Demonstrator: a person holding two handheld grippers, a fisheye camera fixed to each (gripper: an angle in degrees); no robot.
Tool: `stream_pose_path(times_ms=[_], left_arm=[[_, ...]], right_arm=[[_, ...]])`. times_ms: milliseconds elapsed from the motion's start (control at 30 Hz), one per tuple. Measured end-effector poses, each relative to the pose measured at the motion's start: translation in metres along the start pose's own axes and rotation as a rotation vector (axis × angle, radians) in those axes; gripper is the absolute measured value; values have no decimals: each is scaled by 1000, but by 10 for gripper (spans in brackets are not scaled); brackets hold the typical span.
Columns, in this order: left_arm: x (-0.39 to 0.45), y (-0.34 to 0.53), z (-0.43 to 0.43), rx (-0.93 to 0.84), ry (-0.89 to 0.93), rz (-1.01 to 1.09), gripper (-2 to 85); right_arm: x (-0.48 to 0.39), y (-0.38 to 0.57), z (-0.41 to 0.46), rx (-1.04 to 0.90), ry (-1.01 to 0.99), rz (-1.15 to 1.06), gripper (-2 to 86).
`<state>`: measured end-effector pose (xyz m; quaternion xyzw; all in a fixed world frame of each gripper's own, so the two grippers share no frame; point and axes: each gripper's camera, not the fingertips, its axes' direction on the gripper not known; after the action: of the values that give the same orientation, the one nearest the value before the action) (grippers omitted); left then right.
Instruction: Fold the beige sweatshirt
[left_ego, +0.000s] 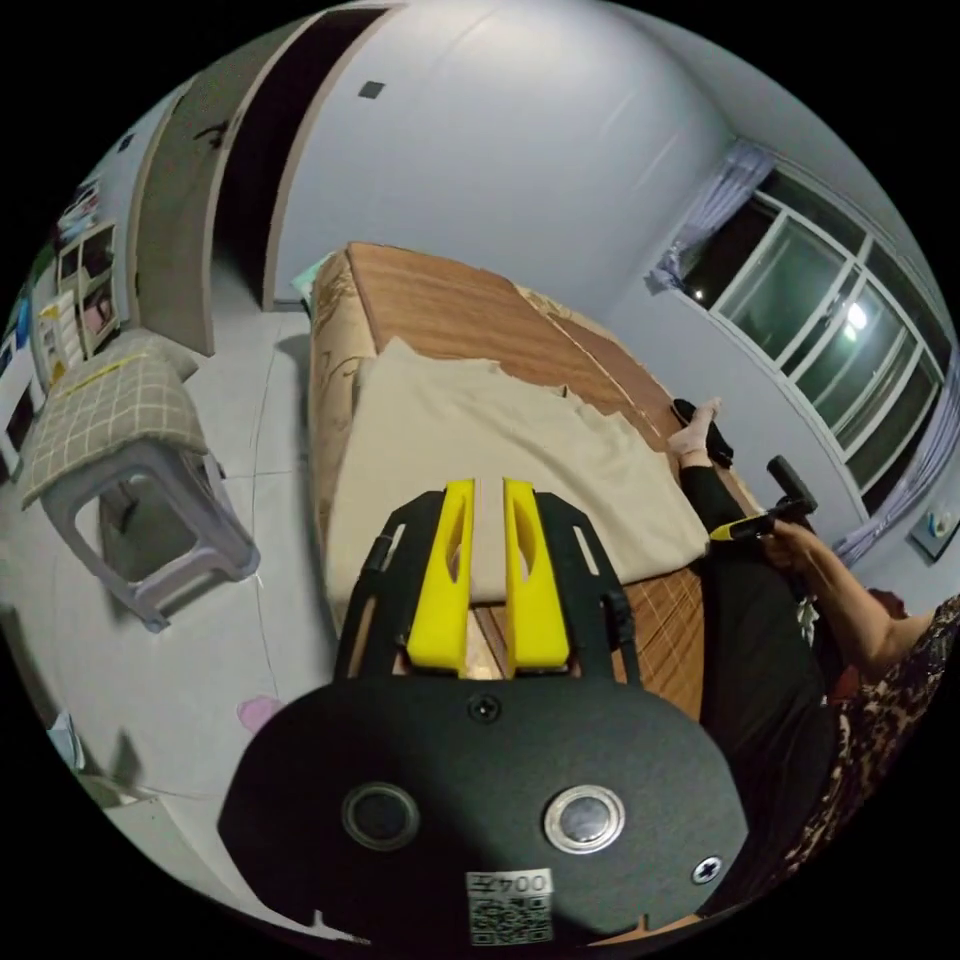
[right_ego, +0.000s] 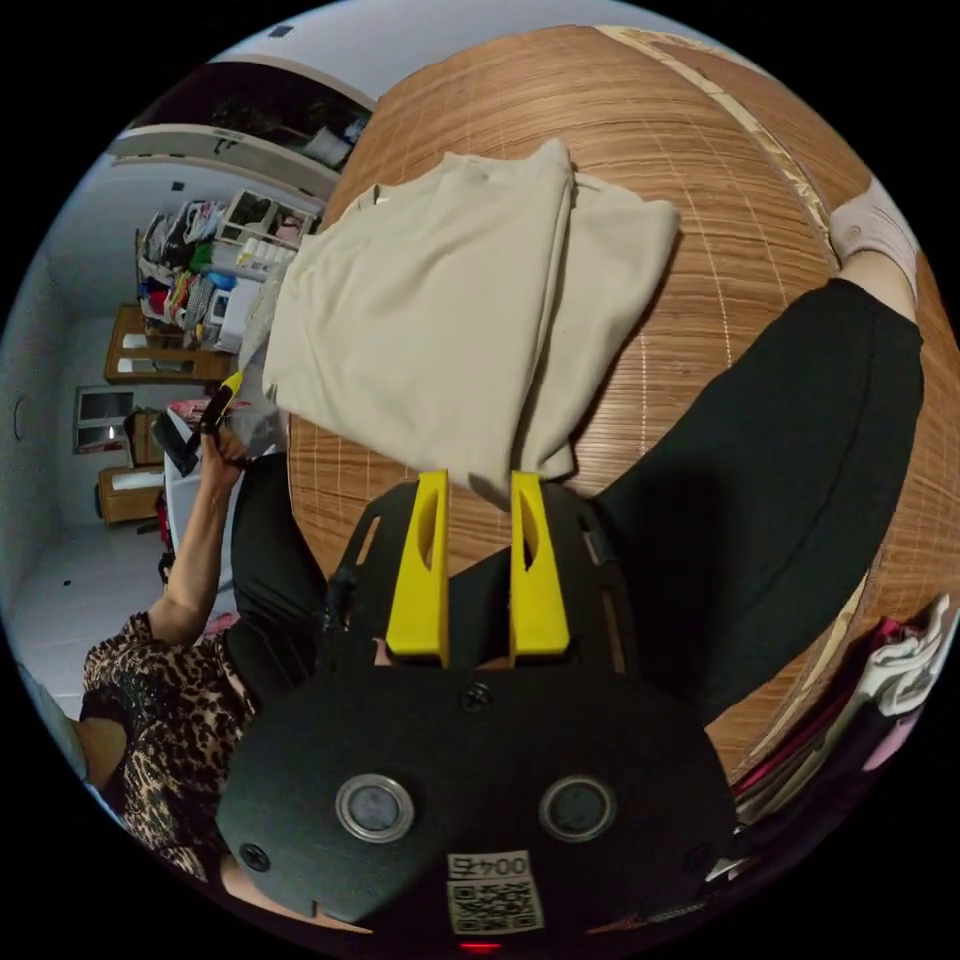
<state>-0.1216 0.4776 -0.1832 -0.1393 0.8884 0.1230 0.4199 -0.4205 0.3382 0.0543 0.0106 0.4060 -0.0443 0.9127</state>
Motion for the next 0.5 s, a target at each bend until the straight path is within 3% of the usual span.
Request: stream_pose_path(times_ms=[333, 500], left_arm=[[37, 46, 93, -84, -110, 36, 53], [42, 63, 107, -105, -113, 65, 29]], right_arm=[[-16, -21, 27, -87, 100, -6, 25], [-37, 7, 10, 23, 265, 17, 6]])
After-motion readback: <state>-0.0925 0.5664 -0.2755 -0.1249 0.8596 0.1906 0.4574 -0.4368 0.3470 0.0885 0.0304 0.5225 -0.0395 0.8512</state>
